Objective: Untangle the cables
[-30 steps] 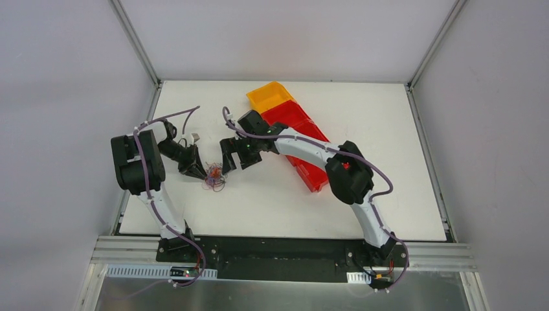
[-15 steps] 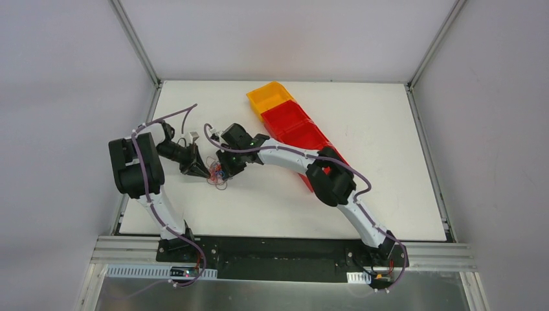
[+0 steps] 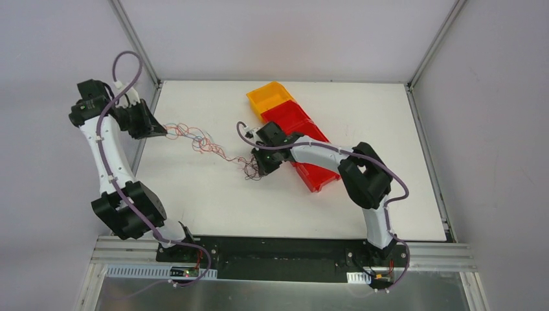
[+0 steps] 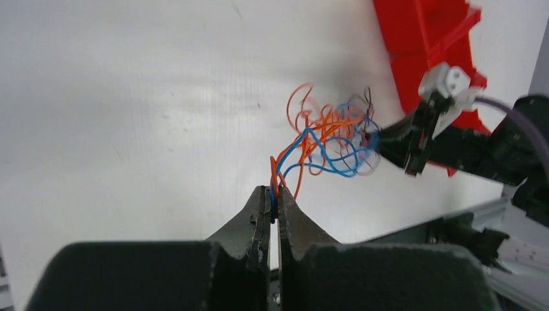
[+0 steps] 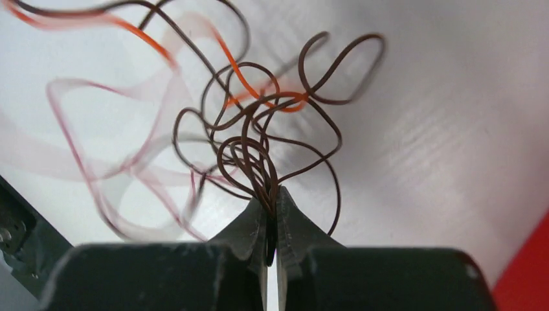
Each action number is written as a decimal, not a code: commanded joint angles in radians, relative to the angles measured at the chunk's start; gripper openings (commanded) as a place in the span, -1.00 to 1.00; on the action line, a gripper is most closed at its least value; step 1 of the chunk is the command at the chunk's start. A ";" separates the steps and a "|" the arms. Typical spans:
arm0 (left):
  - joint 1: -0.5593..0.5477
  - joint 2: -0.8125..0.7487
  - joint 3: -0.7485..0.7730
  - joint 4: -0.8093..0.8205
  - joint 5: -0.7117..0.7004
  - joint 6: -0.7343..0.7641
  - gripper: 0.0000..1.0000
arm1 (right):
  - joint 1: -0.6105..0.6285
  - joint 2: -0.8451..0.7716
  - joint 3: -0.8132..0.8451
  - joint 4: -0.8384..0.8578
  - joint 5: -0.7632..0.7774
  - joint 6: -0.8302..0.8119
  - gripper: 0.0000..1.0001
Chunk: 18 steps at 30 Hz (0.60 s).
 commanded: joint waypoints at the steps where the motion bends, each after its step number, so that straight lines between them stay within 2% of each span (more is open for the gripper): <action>1: 0.074 -0.002 0.225 -0.040 0.009 -0.063 -1.00 | 0.014 -0.108 -0.090 0.012 0.011 -0.041 -1.00; 4: 0.109 0.052 0.433 -0.030 0.059 -0.161 -1.00 | 0.015 -0.126 -0.141 0.021 0.011 -0.035 -1.00; 10: 0.109 0.186 0.857 0.003 0.131 -0.356 -1.00 | 0.014 -0.148 -0.211 0.046 0.028 -0.039 -1.00; 15: 0.110 0.170 0.914 0.074 0.128 -0.404 -1.00 | 0.014 -0.161 -0.246 0.052 0.036 -0.048 -1.00; 18: 0.110 0.143 0.909 0.102 0.079 -0.401 -1.00 | 0.015 -0.170 -0.269 0.053 0.031 -0.048 -1.00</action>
